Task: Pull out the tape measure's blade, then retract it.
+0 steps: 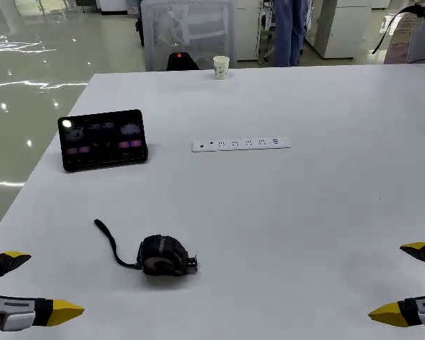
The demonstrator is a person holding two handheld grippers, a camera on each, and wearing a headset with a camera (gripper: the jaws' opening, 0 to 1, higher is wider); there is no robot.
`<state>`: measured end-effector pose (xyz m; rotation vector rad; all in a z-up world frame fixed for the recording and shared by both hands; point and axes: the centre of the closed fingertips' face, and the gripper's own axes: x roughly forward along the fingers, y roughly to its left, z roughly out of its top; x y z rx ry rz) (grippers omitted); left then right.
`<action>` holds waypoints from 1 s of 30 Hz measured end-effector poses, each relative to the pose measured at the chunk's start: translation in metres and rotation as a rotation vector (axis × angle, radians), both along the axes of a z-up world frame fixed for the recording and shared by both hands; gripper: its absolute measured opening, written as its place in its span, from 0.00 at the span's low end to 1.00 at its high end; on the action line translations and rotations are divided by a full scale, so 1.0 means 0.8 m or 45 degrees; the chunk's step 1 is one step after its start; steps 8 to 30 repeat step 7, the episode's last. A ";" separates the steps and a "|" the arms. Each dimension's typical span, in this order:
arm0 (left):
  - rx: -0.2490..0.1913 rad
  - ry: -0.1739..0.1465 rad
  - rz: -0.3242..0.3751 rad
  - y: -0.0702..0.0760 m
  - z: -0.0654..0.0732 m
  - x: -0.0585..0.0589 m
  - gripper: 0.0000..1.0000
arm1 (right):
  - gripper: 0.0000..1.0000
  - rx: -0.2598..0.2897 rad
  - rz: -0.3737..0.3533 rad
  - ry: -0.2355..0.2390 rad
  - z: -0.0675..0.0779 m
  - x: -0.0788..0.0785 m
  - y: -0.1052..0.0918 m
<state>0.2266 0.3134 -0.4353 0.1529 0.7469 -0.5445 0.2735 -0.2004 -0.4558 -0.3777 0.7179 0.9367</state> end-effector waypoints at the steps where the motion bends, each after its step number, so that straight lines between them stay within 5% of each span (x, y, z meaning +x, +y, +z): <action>1: -0.001 -0.001 0.001 0.000 0.000 0.000 0.99 | 0.99 0.000 0.001 0.001 0.000 0.000 0.000; 30: 0.003 -0.004 0.001 0.001 0.001 0.000 0.99 | 0.99 0.003 -0.004 -0.002 0.003 0.003 0.000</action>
